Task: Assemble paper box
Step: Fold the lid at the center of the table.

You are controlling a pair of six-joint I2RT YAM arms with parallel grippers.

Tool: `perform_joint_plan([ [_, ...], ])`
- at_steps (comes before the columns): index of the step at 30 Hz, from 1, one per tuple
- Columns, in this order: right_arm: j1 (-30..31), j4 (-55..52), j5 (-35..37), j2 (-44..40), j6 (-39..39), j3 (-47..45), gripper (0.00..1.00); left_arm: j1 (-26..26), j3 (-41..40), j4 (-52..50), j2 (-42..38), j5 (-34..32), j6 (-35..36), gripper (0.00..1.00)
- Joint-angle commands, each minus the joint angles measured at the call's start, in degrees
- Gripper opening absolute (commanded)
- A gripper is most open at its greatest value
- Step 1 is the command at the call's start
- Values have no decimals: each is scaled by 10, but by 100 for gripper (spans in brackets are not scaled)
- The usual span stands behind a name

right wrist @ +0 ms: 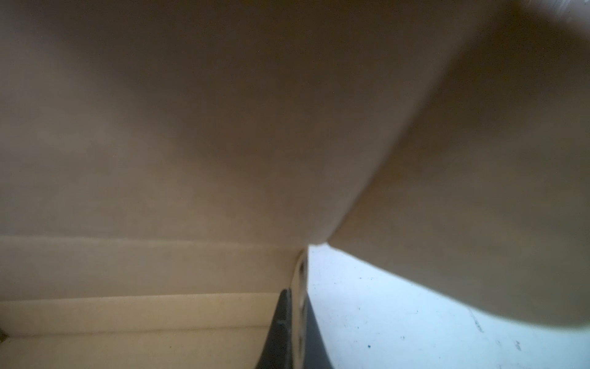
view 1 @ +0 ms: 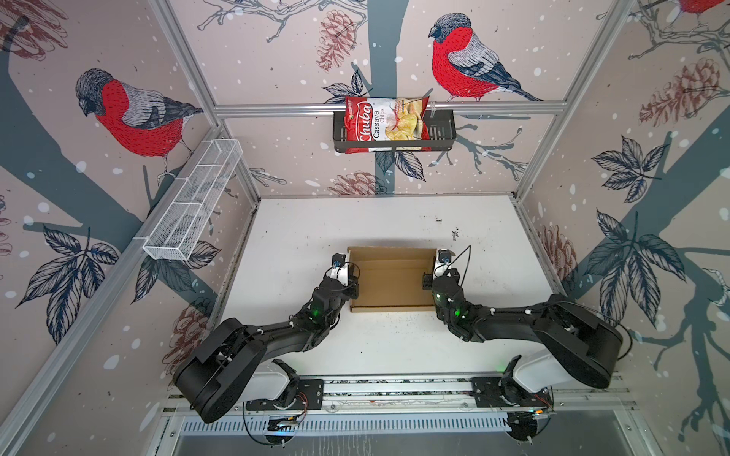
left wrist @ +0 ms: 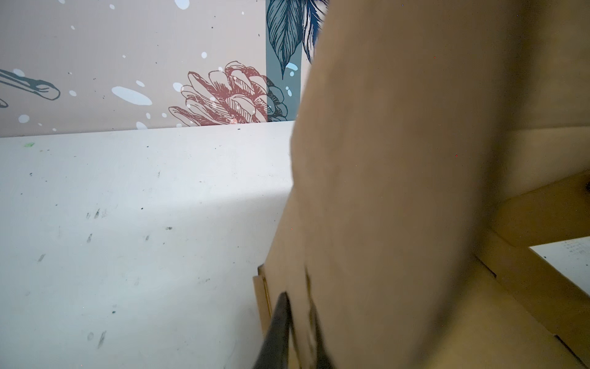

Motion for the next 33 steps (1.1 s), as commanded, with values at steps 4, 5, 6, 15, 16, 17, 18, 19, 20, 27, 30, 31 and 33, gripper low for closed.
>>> perform_joint_plan([
  [4, 20, 38, -4, 20, -2, -42, 8, -30, -53, 93, 16, -38, -1, 10],
  [5, 22, 41, 1, 22, -3, -44, 9, -32, -58, 104, 20, -42, 0, 10],
  [6, 23, 41, 1, 21, -7, -45, 10, -34, -62, 113, 22, -48, 0, 10],
  [15, 34, 97, 5, 17, -74, -76, 7, -45, -120, 183, -22, -57, 17, 19],
  [16, 33, 106, 8, 19, -80, -80, 5, -45, -122, 158, -47, -53, 16, 21],
  [17, 33, 117, 9, 22, -87, -83, 4, -45, -123, 116, -80, -47, 9, 23],
  [18, 32, 127, 8, 26, -92, -86, 2, -45, -122, 66, -116, -40, -1, 29],
  [19, 31, 134, 6, 29, -94, -88, 1, -45, -120, 27, -147, -37, -8, 31],
  [20, 30, 141, 4, 32, -98, -89, 1, -45, -119, -17, -185, -35, -15, 34],
  [27, 30, 141, -17, 23, -112, -96, 1, -33, -65, -252, -373, -33, -26, 69],
  [30, 29, 136, -21, 21, -111, -99, 1, -9, 28, -343, -377, 14, -14, 73],
  [31, 29, 136, -21, 22, -110, -99, 1, 0, 63, -365, -367, 28, -4, 73],
  [33, 28, 138, -21, 29, -108, -98, 1, 15, 151, -415, -325, 54, 22, 73],
])
